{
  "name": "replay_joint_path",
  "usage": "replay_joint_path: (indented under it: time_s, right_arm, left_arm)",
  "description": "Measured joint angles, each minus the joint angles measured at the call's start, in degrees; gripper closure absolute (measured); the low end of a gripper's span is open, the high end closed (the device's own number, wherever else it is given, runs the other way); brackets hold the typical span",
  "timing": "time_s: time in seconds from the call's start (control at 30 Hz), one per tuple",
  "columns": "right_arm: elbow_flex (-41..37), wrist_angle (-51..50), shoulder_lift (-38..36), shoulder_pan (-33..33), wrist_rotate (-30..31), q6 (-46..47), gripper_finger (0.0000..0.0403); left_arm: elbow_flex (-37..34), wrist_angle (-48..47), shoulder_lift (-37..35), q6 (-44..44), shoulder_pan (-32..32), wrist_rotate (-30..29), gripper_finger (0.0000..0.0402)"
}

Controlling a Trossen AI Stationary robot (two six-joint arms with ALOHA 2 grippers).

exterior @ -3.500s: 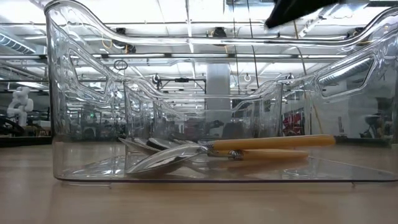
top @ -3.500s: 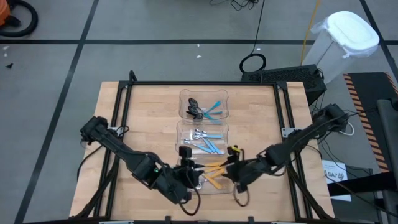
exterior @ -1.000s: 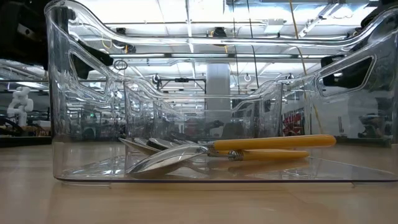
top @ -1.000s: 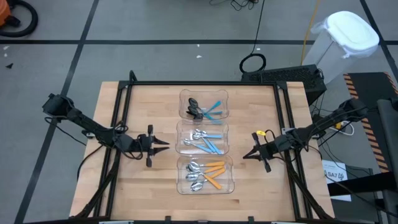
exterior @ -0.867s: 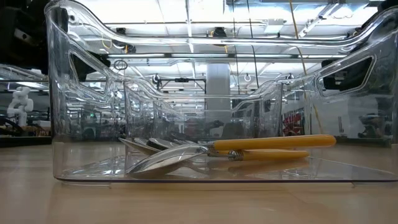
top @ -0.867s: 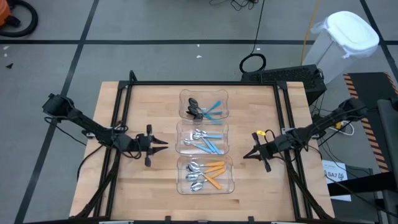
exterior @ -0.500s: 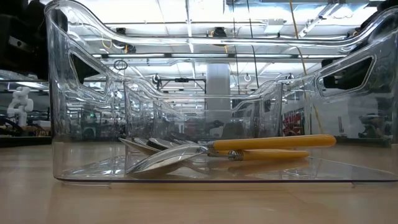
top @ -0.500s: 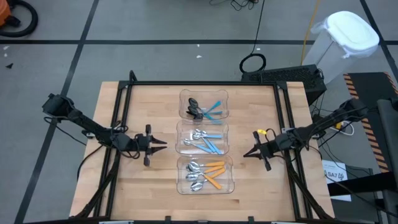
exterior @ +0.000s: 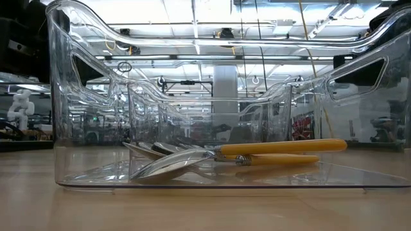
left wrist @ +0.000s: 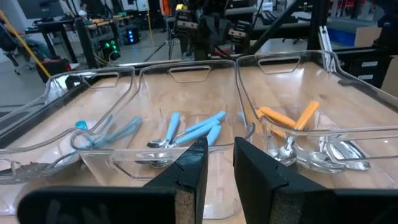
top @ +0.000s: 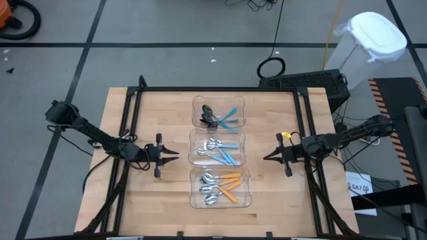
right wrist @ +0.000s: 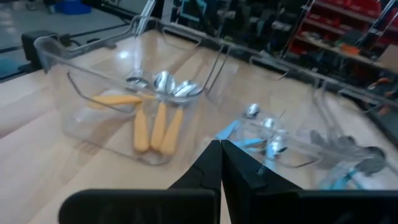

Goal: Sort silverware by color (type)
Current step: Return to Home Position

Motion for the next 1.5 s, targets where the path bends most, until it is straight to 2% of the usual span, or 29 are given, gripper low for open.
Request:
replay_joint_path:
  time_s: [0.47,0.6,0.73,0.9,1.23,1.5]
  right_arm:
    - [-0.02,-9.22,-15.80,-2.97,-0.64,-2.76,0.0403]
    - [-0.02,-9.89,-18.56,-4.39,-4.64,-4.20,0.0403]
    - [0.00,-11.55,-20.79,-6.17,-5.00,-3.91,0.0403]
    - [0.02,-12.34,-21.90,-7.90,-6.32,-3.14,0.0403]
    - [0.02,-12.60,-21.90,-9.91,-6.97,-2.80,0.0403]
    - [-0.02,-12.71,-21.90,-10.22,-7.09,-3.08,0.0403]
  left_arm:
    - [0.00,0.23,0.00,0.06,0.00,0.00,0.0325]
    - [0.00,0.23,-0.42,1.34,0.07,0.01,0.0325]
    - [0.00,0.16,-2.66,3.59,0.17,0.00,0.0325]
    - [0.00,-3.65,-8.63,5.76,0.23,0.00,0.0325]
    - [0.00,-19.99,-24.26,3.94,3.46,0.17,0.0325]
    - [0.02,-31.97,-36.94,3.47,7.48,5.40,0.0325]
